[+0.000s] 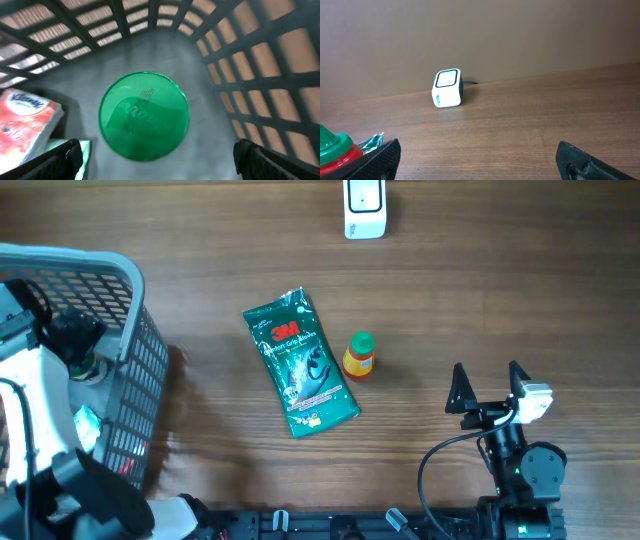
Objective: Scan the item barcode
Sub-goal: 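Return the left gripper to the basket and grasp the green-lidded jar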
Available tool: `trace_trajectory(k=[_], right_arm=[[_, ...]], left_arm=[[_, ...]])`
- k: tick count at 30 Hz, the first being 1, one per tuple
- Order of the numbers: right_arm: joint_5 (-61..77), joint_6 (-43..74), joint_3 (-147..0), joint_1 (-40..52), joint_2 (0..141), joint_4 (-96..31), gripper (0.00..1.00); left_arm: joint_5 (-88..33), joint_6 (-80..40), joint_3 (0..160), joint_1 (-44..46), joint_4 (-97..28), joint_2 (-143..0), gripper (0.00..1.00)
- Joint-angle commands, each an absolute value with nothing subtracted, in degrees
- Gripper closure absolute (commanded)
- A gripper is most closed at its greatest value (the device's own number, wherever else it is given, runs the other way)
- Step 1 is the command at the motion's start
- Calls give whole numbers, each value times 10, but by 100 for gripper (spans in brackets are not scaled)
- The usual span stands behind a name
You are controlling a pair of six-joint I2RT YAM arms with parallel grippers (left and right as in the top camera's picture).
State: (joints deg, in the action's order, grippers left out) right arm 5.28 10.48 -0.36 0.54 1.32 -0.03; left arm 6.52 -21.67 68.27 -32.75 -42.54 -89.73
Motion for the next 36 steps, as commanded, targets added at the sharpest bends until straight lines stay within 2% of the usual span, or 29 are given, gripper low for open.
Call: trace_trajectory(k=[1, 24, 29, 36], right_arm=[[45, 111, -3, 1, 13, 1, 0], [45, 111, -3, 1, 13, 1, 0], [45, 111, -3, 1, 13, 1, 0], [45, 111, -3, 1, 13, 1, 0]], left_arm=[[61, -205, 677, -333, -413, -944, 0], [100, -206, 677, -333, -342, -1024, 0], [106, -206, 677, -333, -352, -1023, 22], [103, -234, 678, -333, -371, -993, 28]])
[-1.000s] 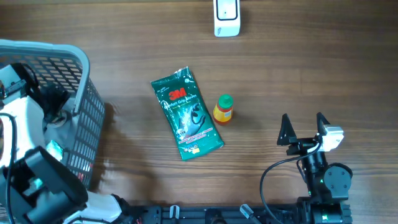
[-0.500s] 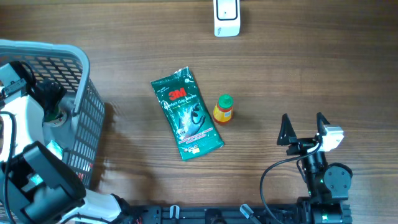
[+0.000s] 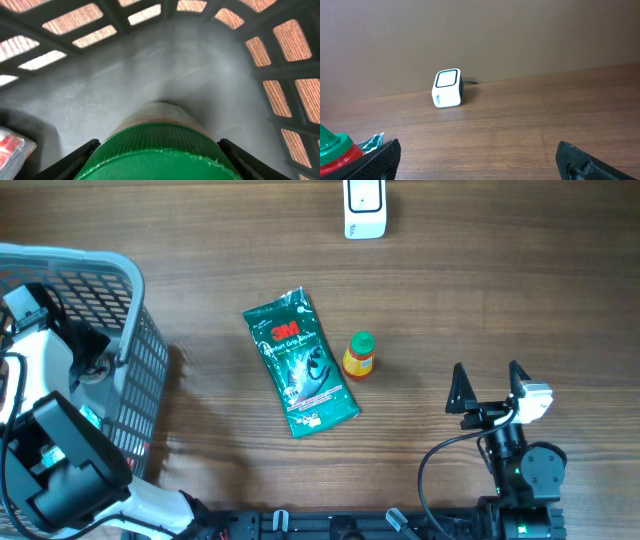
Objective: Scan the item barcode
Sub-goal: 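Return the left gripper to the basket and grasp the green-lidded jar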
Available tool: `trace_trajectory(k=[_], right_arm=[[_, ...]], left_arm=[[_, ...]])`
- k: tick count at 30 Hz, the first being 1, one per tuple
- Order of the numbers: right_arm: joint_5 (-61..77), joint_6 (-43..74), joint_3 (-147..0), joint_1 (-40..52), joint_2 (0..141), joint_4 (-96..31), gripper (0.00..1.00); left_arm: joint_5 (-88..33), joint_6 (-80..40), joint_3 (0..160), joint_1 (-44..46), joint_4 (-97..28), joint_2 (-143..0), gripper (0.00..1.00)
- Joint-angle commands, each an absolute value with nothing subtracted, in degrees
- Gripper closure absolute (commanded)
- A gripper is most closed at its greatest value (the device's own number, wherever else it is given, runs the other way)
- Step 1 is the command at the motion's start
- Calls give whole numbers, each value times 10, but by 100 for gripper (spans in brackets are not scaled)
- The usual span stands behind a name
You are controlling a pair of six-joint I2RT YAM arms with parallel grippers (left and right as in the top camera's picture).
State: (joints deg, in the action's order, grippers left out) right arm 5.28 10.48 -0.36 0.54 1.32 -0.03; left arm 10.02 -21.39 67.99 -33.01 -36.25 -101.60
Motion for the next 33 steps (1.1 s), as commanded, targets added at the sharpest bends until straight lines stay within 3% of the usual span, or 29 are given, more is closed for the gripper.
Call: trace_trajectory(k=[1, 13, 20, 33], right_arm=[[45, 111, -3, 1, 13, 1, 0], [45, 111, -3, 1, 13, 1, 0], [45, 111, -3, 1, 13, 1, 0], [45, 111, -3, 1, 13, 1, 0]], left_arm=[[103, -234, 678, -333, -371, -983, 28], [69, -245, 679, -333, -429, -800, 28], [-17, -262, 683, -332, -427, -674, 28], [-317, -314, 701, -294, -362, -509, 28]])
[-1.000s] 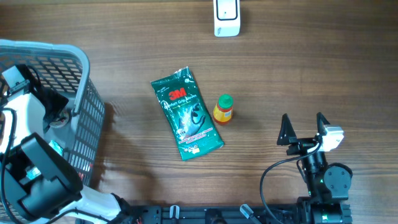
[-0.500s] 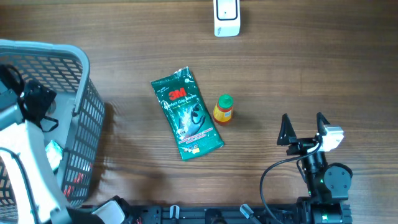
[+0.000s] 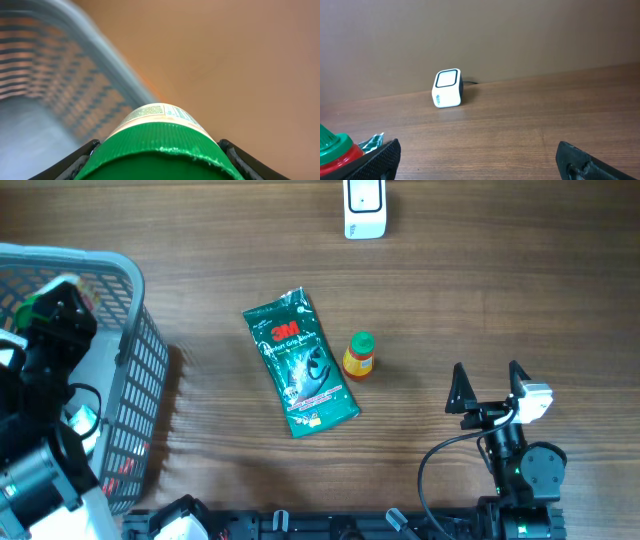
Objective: Scan the item barcode
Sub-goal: 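Return the left gripper to the basket and grasp the green-lidded jar, then carry the green-lidded jar and place it left of the yellow bottle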
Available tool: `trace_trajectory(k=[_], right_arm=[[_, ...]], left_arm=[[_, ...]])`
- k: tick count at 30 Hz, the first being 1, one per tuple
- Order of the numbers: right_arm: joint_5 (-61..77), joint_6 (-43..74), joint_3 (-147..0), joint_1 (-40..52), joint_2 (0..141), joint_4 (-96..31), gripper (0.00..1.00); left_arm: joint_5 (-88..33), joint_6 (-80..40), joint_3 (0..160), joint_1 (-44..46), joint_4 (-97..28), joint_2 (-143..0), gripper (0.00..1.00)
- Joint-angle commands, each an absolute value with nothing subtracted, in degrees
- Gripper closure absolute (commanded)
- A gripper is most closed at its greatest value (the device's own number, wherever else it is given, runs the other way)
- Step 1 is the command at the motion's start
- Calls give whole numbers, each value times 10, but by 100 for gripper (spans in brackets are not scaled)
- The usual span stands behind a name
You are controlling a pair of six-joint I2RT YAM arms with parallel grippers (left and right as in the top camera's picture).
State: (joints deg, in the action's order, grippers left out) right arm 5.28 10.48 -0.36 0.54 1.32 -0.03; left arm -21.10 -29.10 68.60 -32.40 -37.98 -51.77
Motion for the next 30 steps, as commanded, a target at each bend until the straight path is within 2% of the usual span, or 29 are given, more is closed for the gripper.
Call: trace_trajectory(k=[1, 7, 16, 25, 30], right_arm=[[45, 111, -3, 1, 13, 1, 0], [45, 111, -3, 1, 13, 1, 0], [45, 111, -3, 1, 13, 1, 0], [45, 111, -3, 1, 13, 1, 0], [45, 111, -3, 1, 13, 1, 0]], left_arm=[[-317, -320, 701, -272, -362, -509, 28], [-294, -318, 701, -107, -334, -548, 28], [-161, -317, 701, 103, -318, -679, 28], [-29, -285, 701, 210, -310, -813, 28], [-16, -272, 701, 232, -310, -881, 28]])
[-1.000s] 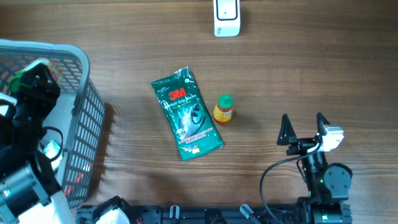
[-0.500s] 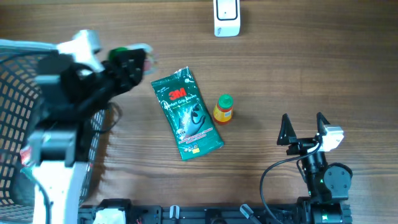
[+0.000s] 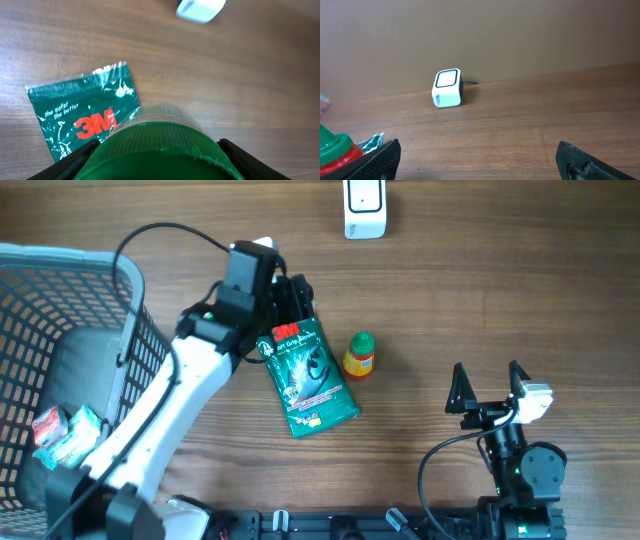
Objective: Scan the item barcode
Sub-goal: 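Carry the green-lidded jar and place it left of the yellow bottle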
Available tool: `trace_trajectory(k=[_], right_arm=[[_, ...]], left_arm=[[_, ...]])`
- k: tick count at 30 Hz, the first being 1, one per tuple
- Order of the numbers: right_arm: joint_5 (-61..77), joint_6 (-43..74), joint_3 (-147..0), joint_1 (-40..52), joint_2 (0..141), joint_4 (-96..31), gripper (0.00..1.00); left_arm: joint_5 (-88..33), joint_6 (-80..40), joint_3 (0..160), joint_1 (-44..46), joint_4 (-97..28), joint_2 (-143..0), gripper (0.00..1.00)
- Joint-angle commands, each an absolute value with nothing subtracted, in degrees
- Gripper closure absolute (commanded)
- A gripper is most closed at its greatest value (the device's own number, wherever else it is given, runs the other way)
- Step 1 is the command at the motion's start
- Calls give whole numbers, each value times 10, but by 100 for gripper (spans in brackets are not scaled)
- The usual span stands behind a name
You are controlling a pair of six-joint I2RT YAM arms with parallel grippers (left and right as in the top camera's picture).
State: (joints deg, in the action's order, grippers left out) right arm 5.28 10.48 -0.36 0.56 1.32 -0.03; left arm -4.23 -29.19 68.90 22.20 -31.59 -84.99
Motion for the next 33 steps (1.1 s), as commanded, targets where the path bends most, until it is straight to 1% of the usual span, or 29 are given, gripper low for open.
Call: trace_trajectory(k=[1, 11, 16, 22, 26, 33], right_arm=[[45, 111, -3, 1, 13, 1, 0], [45, 111, -3, 1, 13, 1, 0], [45, 111, -3, 1, 13, 1, 0], [45, 111, -3, 1, 13, 1, 0], [45, 111, -3, 1, 13, 1, 0], [45, 111, -3, 1, 13, 1, 0]], left_arm=[[-13, -272, 701, 235, -308, -903, 28], [-8, -250, 701, 238, -279, -984, 28], [-8, -227, 701, 257, -273, -1016, 27], [-8, -227, 701, 288, -206, -1048, 25], [-8, -227, 701, 291, -166, -1048, 25], [-10, -227, 701, 301, -140, -1057, 25]])
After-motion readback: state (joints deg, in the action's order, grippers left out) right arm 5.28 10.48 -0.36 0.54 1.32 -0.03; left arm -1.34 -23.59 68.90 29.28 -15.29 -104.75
